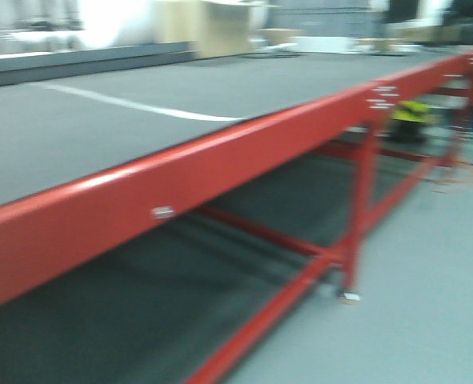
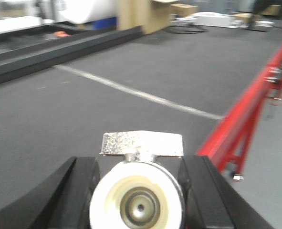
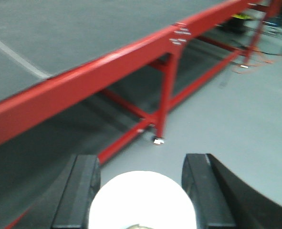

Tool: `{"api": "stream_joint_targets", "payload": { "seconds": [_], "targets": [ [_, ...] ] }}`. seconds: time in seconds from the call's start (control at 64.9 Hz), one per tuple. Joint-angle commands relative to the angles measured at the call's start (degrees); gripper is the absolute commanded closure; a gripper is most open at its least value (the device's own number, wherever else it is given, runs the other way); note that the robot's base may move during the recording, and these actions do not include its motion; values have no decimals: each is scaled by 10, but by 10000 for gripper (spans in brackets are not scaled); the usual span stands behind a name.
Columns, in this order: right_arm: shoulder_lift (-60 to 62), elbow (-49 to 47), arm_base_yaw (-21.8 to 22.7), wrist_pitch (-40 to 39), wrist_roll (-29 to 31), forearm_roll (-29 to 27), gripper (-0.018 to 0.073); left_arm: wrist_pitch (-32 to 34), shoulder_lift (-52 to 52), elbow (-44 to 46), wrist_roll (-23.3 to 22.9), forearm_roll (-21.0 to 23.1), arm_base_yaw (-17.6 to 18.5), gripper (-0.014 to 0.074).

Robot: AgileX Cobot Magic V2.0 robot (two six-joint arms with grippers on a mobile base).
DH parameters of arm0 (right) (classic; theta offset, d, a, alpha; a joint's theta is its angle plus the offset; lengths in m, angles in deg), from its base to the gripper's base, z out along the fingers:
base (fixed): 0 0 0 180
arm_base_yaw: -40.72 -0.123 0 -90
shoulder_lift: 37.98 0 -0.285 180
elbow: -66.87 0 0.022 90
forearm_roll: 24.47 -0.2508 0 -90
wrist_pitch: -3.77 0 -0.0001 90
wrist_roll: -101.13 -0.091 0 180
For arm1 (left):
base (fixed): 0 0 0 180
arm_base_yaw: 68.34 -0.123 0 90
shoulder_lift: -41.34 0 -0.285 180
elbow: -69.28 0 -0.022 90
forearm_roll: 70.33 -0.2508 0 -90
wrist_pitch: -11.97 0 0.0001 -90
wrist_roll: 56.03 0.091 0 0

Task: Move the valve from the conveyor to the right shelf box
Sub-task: 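Drive the base to the shelf of blue boxes holding both valves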

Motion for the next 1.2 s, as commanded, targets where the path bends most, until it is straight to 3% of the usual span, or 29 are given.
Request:
{"api": "stream_joint_targets", "payload": {
  "seconds": [0.0,1.186],
  "targets": [
    [4,-5,2,-40,2,3,721,34,-2,2,0,1,0,707],
    [4,-5,2,-40,2,3,721,34,-2,2,0,1,0,707]
  ]
}}
